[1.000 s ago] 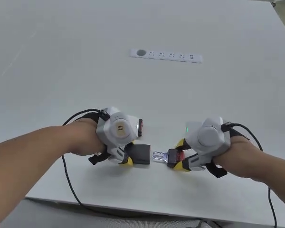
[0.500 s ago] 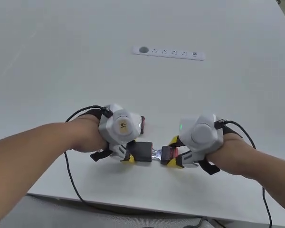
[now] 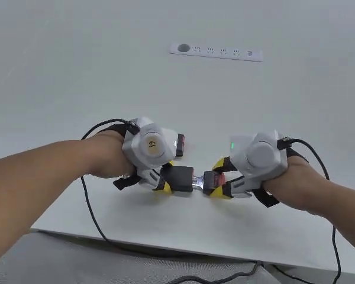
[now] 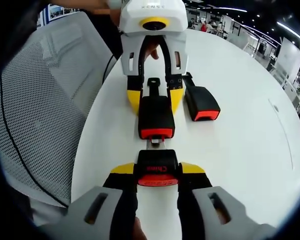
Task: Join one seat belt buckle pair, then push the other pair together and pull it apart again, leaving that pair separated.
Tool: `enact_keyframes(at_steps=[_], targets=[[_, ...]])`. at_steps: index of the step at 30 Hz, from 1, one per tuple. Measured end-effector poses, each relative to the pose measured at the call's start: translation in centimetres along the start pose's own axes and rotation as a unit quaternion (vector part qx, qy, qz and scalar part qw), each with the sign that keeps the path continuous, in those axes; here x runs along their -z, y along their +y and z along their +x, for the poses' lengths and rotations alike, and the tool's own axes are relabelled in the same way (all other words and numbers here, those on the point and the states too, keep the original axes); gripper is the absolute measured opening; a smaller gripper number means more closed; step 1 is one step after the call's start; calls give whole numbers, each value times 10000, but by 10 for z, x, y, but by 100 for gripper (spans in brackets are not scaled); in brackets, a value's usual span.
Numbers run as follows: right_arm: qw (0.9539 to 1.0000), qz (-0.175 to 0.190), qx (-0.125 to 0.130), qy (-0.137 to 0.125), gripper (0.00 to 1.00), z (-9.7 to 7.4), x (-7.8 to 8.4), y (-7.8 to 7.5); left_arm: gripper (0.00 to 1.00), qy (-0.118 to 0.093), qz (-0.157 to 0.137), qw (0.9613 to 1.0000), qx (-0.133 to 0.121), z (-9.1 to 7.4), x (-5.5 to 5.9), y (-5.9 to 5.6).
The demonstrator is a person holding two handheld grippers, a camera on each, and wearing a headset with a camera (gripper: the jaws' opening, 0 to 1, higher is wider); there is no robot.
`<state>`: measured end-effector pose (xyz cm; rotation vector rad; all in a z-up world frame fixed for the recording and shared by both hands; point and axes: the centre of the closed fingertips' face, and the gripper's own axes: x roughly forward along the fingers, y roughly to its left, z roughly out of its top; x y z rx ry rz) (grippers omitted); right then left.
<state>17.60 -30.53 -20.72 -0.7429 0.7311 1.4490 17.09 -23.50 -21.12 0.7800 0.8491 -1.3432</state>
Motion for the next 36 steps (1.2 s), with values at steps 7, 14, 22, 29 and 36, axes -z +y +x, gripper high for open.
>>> enact_keyframes(at_steps=[7, 14, 22, 29, 36], targets=[[10000, -25, 10, 26, 27, -3, -3, 4, 32, -7, -12, 10000, -23, -3, -5, -5], [10000, 7, 41, -85, 27, 2, -13, 4, 32, 21, 20, 10000, -18, -3, -5, -5], [10000, -33, 44, -40, 27, 11, -17, 2, 32, 10, 21, 10000, -11, -2, -3, -4], [10000, 38, 32, 14, 27, 2, -15, 7, 32, 33, 27, 10000, -16, -2, -5, -5], [10000, 61, 68, 12, 28, 3, -15, 6, 33, -8, 24, 10000, -11, -3, -6, -4]])
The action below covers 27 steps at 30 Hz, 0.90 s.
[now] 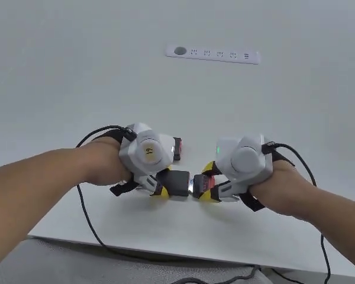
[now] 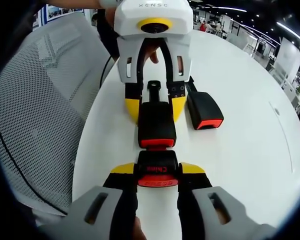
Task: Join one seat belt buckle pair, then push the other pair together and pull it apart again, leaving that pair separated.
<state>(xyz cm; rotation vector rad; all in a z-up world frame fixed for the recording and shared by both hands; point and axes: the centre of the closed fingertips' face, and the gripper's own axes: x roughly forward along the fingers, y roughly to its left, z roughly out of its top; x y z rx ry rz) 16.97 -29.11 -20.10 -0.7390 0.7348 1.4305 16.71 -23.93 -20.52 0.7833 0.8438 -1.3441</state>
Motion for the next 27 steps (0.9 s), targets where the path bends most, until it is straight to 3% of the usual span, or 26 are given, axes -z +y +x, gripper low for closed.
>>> enact_keyframes(at_steps=[27], targets=[[9999, 49, 50, 83, 29, -2, 2, 1, 32, -123, -34, 9999, -32, -1, 4, 3]])
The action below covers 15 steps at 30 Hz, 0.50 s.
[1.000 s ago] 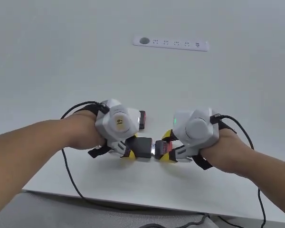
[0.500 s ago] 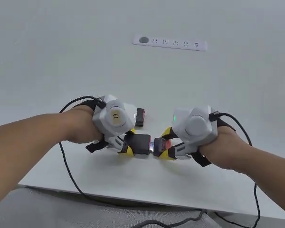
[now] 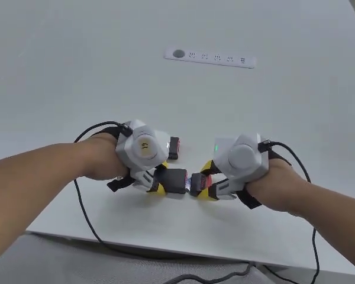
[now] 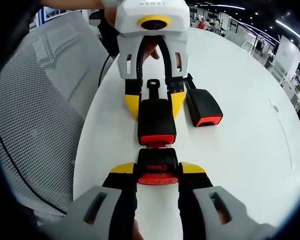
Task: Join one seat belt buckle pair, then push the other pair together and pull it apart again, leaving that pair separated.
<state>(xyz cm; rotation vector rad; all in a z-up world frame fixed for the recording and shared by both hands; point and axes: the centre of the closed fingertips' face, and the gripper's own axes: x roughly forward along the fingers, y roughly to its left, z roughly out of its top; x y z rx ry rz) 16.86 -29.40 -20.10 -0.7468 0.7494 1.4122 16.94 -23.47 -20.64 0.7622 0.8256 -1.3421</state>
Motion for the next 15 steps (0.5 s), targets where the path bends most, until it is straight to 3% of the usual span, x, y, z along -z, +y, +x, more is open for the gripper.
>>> enact_keyframes(at_steps=[15], targets=[[10000, 31, -20, 2, 31, 1, 2, -3, 34, 152, -53, 9999, -18, 2, 3, 4]])
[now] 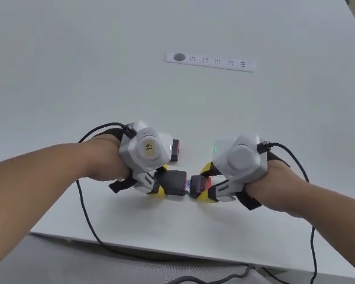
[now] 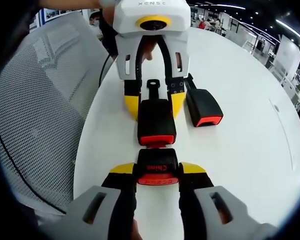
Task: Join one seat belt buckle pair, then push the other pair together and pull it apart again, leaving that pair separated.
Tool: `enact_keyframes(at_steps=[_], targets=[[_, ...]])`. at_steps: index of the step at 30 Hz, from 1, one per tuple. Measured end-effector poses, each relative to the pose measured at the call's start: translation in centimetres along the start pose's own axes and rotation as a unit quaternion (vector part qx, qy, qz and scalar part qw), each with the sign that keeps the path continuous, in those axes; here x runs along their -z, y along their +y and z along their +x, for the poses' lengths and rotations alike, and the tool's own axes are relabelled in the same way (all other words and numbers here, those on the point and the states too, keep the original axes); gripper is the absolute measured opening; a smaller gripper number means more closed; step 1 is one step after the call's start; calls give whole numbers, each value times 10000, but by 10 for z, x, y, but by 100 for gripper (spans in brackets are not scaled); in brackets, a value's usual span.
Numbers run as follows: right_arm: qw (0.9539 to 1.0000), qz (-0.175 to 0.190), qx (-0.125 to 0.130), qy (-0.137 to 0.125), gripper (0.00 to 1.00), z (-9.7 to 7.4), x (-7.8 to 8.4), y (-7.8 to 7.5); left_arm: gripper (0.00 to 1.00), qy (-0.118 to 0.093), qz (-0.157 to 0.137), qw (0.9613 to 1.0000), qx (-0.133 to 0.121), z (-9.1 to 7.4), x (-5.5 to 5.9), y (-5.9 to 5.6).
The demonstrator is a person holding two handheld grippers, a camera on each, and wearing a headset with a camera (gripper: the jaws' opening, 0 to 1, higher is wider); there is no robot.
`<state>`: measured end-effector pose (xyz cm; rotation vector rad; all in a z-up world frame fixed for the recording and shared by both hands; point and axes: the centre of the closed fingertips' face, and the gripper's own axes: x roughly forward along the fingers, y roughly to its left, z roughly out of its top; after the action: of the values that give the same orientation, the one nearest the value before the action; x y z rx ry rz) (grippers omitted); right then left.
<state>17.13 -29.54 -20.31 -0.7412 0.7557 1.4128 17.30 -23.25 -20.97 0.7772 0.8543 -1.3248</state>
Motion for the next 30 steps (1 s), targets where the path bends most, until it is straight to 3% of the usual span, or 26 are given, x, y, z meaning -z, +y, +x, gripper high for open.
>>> enact_keyframes(at_steps=[10, 15, 23, 25, 30], targets=[[10000, 48, 42, 29, 31, -2, -3, 2, 39, 87, -122, 9999, -56, -1, 2, 1], [9999, 33, 113, -19, 32, -6, -9, 3, 42, -19, -55, 9999, -124, -3, -5, -6], [9996, -108, 188, -165, 33, -24, -22, 2, 45, -204, -200, 9994, -196, -24, -18, -9], [9994, -269, 197, -71, 33, -28, -20, 1, 46, -172, -31, 9994, -285, -30, -22, -6], [9992, -227, 308, -121, 32, -41, -20, -8, 46, -331, -72, 9982, -485, -43, -33, 10]])
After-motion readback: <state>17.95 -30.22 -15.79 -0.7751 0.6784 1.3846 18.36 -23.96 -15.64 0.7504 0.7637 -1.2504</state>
